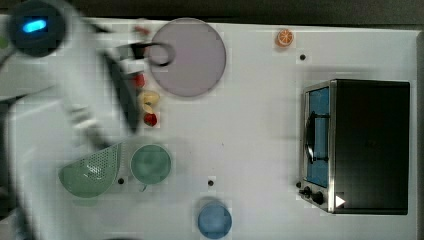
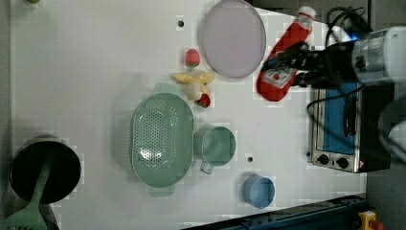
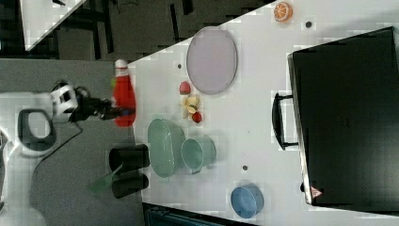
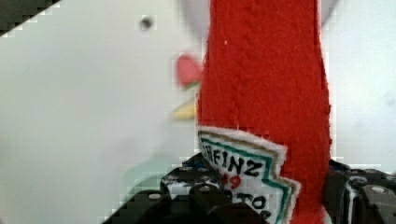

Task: Pick ketchup from strainer and place it on the table

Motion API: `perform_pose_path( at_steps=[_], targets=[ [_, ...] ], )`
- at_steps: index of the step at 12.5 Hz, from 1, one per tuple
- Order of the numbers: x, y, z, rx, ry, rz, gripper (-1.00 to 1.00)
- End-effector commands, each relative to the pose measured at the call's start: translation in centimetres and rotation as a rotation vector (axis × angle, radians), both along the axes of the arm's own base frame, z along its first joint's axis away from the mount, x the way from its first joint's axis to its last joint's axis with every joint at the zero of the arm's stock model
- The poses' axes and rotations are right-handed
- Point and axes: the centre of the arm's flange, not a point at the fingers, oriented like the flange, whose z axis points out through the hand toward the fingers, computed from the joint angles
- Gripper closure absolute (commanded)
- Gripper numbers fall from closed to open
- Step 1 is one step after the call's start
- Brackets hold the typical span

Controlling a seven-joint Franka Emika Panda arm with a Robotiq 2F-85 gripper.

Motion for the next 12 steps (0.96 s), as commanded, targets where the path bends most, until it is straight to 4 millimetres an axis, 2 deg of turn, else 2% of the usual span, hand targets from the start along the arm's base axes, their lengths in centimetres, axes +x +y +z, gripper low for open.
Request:
perform_pose_path(
  at_steps=[1,3,6,8,12],
  targets=[
    [1.9,-9.3,-1.7,-0.024,0.022,0.105,-0.19],
    [2.3,-14.1,-2.8,-0.048,0.039,0.111,-0.19],
    [1.7,-18.1,-5.3,-0.071,0.087,0.086,-0.19],
    [0.9,-19.2,-7.3,-0.077,0.122,0.072,-0.19],
    [-0.9,-19.8,-12.3,-0.119,0.125,0.098,-0.19]
  ],
)
